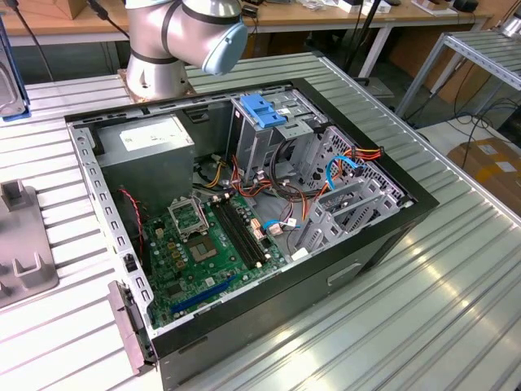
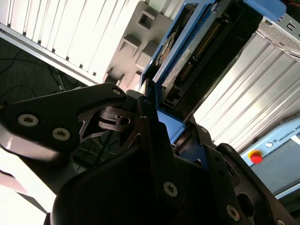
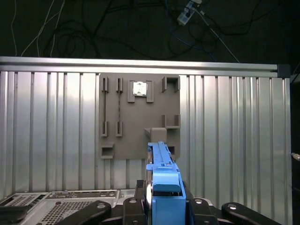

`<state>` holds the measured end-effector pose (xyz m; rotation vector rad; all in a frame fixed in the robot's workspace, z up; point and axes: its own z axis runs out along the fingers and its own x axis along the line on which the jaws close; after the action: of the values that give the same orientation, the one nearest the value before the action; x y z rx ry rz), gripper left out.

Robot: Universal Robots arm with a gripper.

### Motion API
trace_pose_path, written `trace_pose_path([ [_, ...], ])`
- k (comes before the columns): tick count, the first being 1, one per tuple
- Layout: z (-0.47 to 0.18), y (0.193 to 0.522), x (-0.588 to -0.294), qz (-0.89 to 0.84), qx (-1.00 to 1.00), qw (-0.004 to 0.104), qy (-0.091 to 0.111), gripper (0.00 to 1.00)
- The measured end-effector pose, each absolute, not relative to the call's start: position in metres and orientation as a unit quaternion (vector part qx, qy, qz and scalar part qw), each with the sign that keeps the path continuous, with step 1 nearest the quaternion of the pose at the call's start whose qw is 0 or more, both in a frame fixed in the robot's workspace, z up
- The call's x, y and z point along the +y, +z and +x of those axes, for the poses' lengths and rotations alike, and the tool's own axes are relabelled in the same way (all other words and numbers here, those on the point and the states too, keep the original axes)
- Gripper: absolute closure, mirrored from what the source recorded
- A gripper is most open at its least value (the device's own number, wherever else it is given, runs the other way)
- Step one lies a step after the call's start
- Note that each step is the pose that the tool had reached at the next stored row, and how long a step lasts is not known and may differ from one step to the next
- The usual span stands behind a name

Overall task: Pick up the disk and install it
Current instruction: 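Pick up the disk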

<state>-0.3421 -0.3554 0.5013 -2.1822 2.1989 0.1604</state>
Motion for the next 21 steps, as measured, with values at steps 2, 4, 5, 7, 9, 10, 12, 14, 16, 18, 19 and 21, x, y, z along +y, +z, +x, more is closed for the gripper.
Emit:
trace_pose_path([
  [2,-0.341,0.501,-0.356,-0.703,0.709,0.020,0.052,0.63],
  [4,-0.339,0.501,-0.356,-0.703,0.709,0.020,0.052,0.63],
  [5,-0.338,0.501,-0.356,-0.703,0.709,0.020,0.052,0.63],
  [7,-0.336,0.501,-0.356,-0.703,0.709,0.020,0.052,0.63],
  [9,-0.335,0.501,-0.357,-0.703,0.709,0.020,0.052,0.63],
  [10,-0.334,0.501,-0.357,-0.703,0.709,0.020,0.052,0.63],
  [12,-0.332,0.501,-0.357,-0.703,0.709,0.020,0.052,0.63],
  [14,-0.330,0.501,-0.358,-0.703,0.709,0.020,0.052,0.63],
  [16,-0.327,0.501,-0.359,-0.703,0.709,0.020,0.052,0.63],
  [18,-0.326,0.501,-0.360,-0.703,0.709,0.020,0.052,0.63],
  [19,-0.325,0.501,-0.360,-0.703,0.709,0.020,0.052,0.63],
  [21,-0.324,0.501,-0.360,-0.703,0.709,0.020,0.052,0.63],
])
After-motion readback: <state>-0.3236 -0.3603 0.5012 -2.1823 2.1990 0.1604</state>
